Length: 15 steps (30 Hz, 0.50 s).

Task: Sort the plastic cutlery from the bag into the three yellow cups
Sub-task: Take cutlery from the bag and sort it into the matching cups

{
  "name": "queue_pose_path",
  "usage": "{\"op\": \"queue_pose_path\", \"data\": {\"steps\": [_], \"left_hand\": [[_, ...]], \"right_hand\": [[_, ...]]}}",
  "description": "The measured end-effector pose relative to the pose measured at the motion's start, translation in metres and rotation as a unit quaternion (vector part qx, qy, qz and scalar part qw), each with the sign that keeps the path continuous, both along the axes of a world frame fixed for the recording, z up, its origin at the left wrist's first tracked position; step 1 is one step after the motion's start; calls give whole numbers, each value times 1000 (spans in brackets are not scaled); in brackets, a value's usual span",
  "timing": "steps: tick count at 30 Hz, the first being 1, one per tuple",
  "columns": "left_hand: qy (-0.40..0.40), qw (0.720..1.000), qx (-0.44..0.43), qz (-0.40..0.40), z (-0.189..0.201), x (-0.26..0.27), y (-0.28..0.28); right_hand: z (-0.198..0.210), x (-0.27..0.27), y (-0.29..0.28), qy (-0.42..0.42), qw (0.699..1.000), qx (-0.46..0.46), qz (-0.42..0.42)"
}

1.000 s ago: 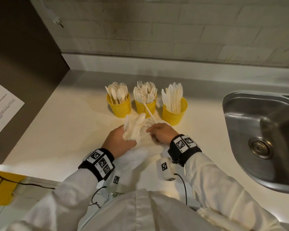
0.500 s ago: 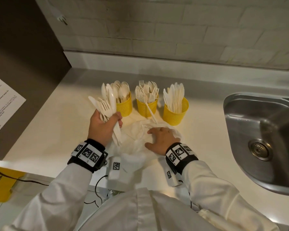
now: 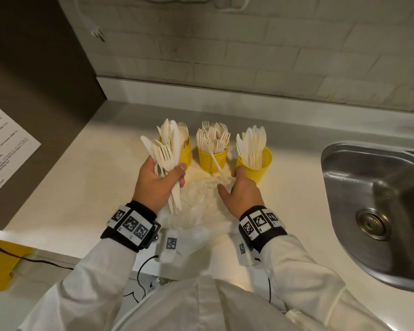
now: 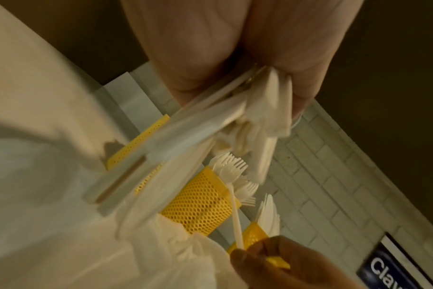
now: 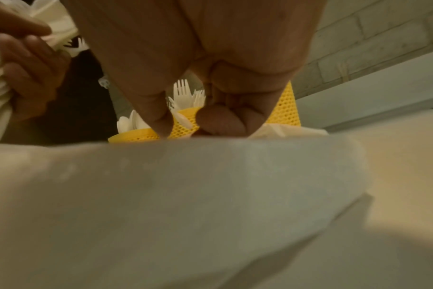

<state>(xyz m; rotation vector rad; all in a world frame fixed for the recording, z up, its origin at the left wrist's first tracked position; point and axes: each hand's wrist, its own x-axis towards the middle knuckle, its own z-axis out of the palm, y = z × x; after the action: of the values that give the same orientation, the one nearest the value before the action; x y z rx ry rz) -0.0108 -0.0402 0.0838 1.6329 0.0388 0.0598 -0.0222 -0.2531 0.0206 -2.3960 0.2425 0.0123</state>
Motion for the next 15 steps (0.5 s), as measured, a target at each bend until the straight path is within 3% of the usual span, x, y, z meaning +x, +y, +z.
{"op": "queue_pose_path", "data": {"steps": [15], "left_hand": [[23, 998, 29, -54, -13, 2, -18]], "right_hand": [[14, 28, 15, -21, 995, 92, 18]]}}
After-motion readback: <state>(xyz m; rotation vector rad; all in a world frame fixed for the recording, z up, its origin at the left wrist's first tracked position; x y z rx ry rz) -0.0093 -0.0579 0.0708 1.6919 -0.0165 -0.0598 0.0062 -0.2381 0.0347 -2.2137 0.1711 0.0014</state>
